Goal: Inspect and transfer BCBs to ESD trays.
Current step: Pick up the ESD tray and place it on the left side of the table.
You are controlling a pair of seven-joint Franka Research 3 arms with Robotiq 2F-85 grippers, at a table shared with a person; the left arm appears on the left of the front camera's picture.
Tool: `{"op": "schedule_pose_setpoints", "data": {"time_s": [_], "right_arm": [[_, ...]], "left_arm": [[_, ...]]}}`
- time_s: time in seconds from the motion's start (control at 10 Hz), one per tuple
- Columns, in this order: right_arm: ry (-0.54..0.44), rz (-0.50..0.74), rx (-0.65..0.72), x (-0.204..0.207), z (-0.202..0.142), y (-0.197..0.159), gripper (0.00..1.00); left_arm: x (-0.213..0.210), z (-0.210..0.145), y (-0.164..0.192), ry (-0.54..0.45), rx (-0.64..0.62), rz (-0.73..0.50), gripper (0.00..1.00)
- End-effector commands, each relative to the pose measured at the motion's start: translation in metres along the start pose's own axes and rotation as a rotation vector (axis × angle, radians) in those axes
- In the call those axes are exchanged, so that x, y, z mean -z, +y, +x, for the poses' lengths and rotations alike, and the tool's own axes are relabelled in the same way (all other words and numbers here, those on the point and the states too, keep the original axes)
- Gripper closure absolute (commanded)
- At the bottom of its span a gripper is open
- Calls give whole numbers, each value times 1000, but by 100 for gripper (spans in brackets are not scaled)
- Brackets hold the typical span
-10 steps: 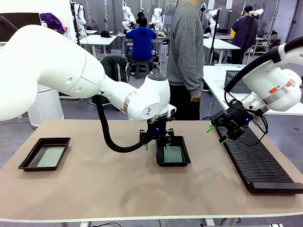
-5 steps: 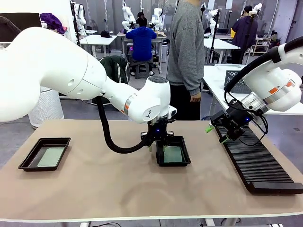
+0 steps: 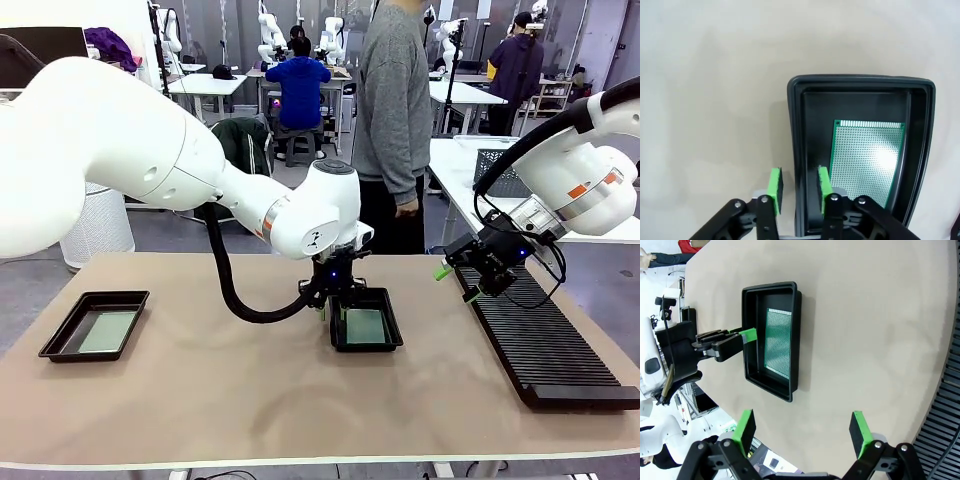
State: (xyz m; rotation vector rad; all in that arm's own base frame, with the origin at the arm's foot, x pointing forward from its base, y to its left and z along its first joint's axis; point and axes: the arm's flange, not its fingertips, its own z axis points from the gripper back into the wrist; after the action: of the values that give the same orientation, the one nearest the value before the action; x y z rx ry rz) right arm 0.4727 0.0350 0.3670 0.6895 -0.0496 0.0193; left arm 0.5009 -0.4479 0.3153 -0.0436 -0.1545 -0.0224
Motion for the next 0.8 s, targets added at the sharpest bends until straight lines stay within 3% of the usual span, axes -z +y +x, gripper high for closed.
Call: {"op": "schedule_pose_setpoints", "data": {"time_s": [0.0, 0.3, 0.7], "right_arm": [[-7, -5, 1, 0, 0, 0, 0], [-7, -5, 1, 0, 0, 0, 0], [-7, -5, 1, 0, 0, 0, 0]], "left_arm": [[0, -1, 0, -39, -19, 29, 71], [-3, -1, 1, -36, -18, 33, 91], [-9, -1, 5, -32, -20, 34, 100]]}}
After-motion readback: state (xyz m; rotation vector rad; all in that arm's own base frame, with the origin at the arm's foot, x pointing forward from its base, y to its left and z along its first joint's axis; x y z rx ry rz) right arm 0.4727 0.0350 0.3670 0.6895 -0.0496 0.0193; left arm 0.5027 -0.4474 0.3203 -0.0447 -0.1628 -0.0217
